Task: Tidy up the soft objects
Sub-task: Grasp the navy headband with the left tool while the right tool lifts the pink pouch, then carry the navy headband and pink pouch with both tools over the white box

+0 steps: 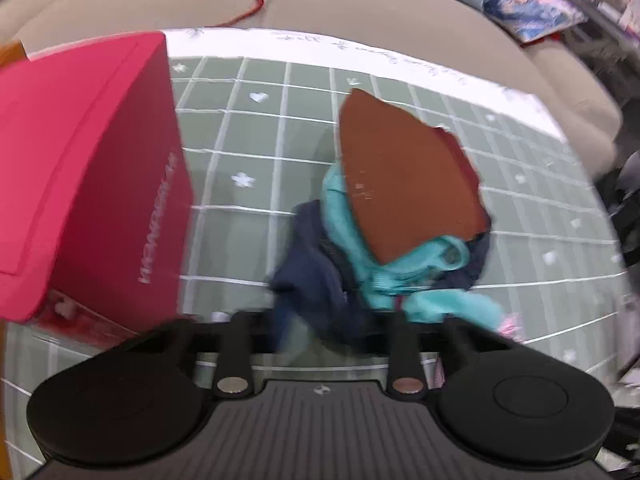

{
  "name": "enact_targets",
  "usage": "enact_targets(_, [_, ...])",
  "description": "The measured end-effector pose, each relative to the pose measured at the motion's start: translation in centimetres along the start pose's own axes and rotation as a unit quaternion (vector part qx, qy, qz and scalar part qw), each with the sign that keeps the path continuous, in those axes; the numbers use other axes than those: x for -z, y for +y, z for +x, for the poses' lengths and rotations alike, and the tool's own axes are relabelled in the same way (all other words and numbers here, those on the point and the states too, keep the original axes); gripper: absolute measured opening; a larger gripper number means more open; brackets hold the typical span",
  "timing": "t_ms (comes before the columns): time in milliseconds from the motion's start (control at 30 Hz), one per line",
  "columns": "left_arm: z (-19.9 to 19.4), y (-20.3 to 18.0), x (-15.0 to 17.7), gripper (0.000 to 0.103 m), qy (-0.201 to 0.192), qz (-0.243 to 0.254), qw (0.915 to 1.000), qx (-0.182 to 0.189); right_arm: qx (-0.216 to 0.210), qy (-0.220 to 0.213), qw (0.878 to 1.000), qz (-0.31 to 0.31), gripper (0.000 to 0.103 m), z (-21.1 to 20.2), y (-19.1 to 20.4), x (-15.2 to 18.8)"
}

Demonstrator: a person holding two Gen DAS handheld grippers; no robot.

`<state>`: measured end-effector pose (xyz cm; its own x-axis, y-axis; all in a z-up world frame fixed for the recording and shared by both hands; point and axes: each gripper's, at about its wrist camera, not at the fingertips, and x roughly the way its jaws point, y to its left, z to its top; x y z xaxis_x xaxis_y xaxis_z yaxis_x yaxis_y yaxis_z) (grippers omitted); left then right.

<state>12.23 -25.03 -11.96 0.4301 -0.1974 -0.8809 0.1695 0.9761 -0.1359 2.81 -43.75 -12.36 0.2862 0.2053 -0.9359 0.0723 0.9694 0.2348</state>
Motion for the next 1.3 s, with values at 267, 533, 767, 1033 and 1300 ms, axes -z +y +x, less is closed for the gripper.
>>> enact_targets(267, [-0.8,1.5,0.2,0.002,-0.002,-0.004,1.0000,0.002,-0.004,0.006,1.000,0.009,0.055,0.1,0.1,-0.3])
enact_targets(533, [-5.2,2.7,1.6,0.002,-0.035,-0.023,0.9973,0.061,-0.013,-0.012,1.000,0.009,0.054,-1.0,0.0,-0.5])
enact_targets(767, [-11.0,2.9,0.2,0.002,-0.122,-0.002,0.9859,0.114,-0.005,-0.008,1.000,0.006,0.054,-0.6,0.1,-0.6])
enact_targets(1033, [-13.7,2.0,-3.2,0.002,-0.144,-0.001,0.9860,0.083,-0.004,-0.002,1.000,0.004,0.054,-0.1,0.5,-0.6])
enact_targets(1300, [-13.7,3.6,-3.7,0.002,-0.142,-0.029,0.9841,0.103,-0.005,-0.008,1.000,0.007,0.054,-0.4,0.0,-0.7])
